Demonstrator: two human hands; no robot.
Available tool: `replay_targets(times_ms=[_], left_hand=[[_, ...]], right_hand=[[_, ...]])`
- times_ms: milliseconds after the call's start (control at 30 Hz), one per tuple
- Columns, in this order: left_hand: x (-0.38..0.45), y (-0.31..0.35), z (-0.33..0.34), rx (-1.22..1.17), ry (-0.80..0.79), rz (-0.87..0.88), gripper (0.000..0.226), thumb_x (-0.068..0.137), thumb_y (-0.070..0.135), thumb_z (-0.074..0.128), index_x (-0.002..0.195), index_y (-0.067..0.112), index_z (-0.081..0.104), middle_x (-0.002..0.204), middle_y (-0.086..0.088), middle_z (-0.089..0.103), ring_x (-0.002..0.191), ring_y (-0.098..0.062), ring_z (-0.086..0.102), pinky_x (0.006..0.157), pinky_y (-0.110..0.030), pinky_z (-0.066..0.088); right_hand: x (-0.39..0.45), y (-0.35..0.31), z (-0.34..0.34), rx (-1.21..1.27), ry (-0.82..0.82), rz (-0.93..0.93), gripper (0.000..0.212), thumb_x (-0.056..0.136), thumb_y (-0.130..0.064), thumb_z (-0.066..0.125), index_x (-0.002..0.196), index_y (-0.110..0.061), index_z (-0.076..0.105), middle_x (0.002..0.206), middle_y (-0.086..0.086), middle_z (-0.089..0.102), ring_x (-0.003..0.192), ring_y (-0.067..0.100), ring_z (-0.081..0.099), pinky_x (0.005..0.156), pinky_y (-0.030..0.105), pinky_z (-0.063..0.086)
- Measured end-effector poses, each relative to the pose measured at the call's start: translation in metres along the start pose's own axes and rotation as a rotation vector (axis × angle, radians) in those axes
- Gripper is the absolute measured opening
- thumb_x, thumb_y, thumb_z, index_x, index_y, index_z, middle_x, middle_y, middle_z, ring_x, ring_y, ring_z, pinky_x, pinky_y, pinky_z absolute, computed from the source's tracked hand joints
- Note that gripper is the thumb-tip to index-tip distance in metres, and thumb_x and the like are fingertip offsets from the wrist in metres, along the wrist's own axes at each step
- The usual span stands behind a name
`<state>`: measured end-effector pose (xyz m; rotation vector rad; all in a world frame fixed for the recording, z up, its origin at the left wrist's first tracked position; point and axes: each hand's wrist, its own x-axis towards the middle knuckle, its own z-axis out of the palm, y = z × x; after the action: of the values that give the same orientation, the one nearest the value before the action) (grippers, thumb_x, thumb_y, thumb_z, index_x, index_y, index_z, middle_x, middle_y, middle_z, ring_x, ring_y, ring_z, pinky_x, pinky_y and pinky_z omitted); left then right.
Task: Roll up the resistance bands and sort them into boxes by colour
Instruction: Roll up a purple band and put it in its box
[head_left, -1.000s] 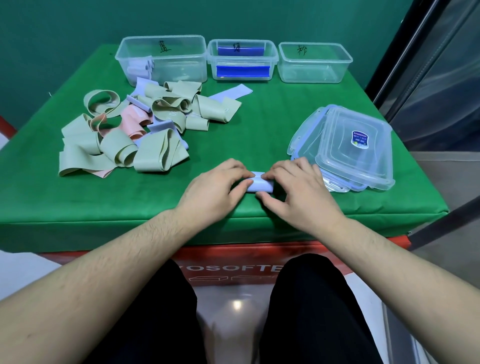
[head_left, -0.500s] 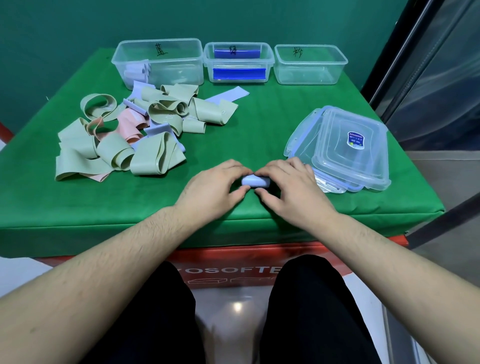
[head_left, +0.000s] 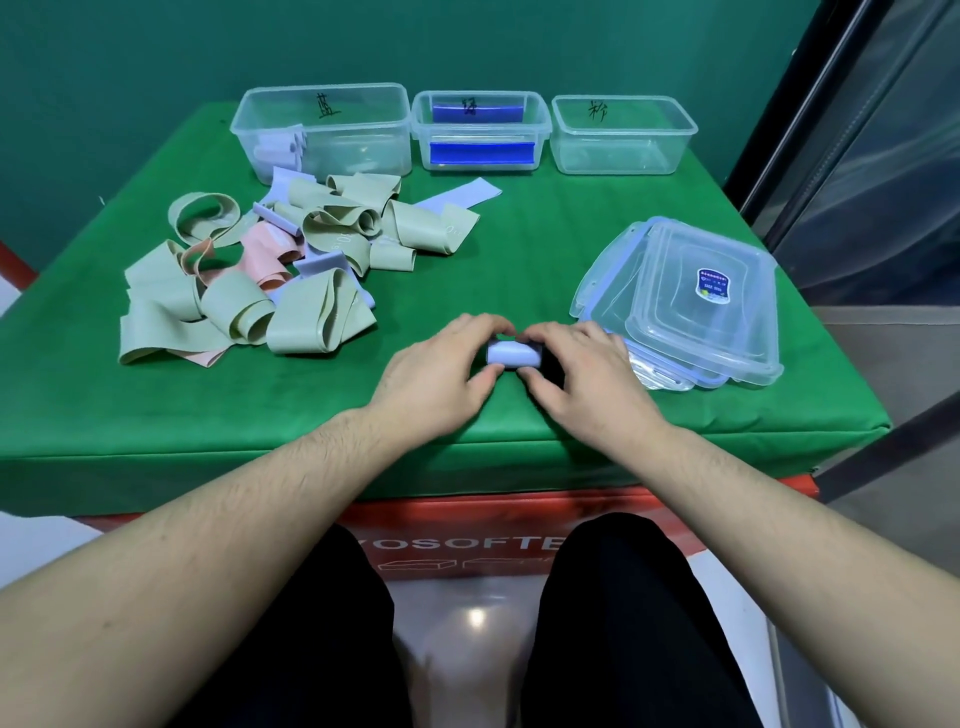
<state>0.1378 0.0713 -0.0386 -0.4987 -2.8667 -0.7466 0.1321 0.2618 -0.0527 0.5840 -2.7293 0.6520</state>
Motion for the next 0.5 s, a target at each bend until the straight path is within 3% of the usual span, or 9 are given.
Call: replay_targets(times_ms=[133,267,400,500], left_hand=[[-0.001,-0.001,-0.002,-0.274,-0.002,-0.056,0.032,0.096,0.026,0.055,0.124,0.037,0.043,0.116,0.014,0.057,0.059,-0.007,0.047,0.066,-0.031,0.042],[-0.006,0.012,-0.006,-0.552,0.07,-0.103,0.03,0.099,0.018,0.052,0.117,0.04,0.041,0.101,0.012,0.052,0.062,-0.033,0.052,0.063,-0.036,0.047],[-0.011,0.031,-0.014,-0.751,0.162,-0.204,0.016,0.102,0.018,0.048,0.111,0.031,0.05,0.081,0.008,0.052,0.051,-0.009,0.049,0.053,-0.024,0.041],[-0.009,0.043,-0.026,-0.886,0.212,-0.314,0.013,0.104,0.023,0.045,0.102,0.027,0.058,0.077,0.004,0.056,0.051,-0.009,0.047,0.052,-0.024,0.038]], right_hand=[[0.001,-0.009,-0.004,0.21,0.005,0.084,0.032,0.095,-0.028,0.06,0.126,-0.022,0.06,0.117,-0.006,0.066,0.109,0.019,0.051,0.096,0.035,0.038],[-0.002,-0.03,-0.013,0.499,0.041,0.216,0.033,0.098,-0.021,0.056,0.131,-0.023,0.058,0.117,-0.008,0.062,0.102,0.009,0.052,0.089,0.018,0.038],[-0.001,-0.054,-0.023,0.757,0.098,0.326,0.029,0.097,-0.022,0.061,0.125,-0.026,0.058,0.083,-0.006,0.05,0.068,0.005,0.042,0.067,0.012,0.037],[0.003,-0.067,-0.034,0.861,0.13,0.32,0.03,0.092,-0.019,0.068,0.118,-0.029,0.058,0.081,-0.01,0.052,0.068,0.003,0.043,0.067,0.012,0.039]])
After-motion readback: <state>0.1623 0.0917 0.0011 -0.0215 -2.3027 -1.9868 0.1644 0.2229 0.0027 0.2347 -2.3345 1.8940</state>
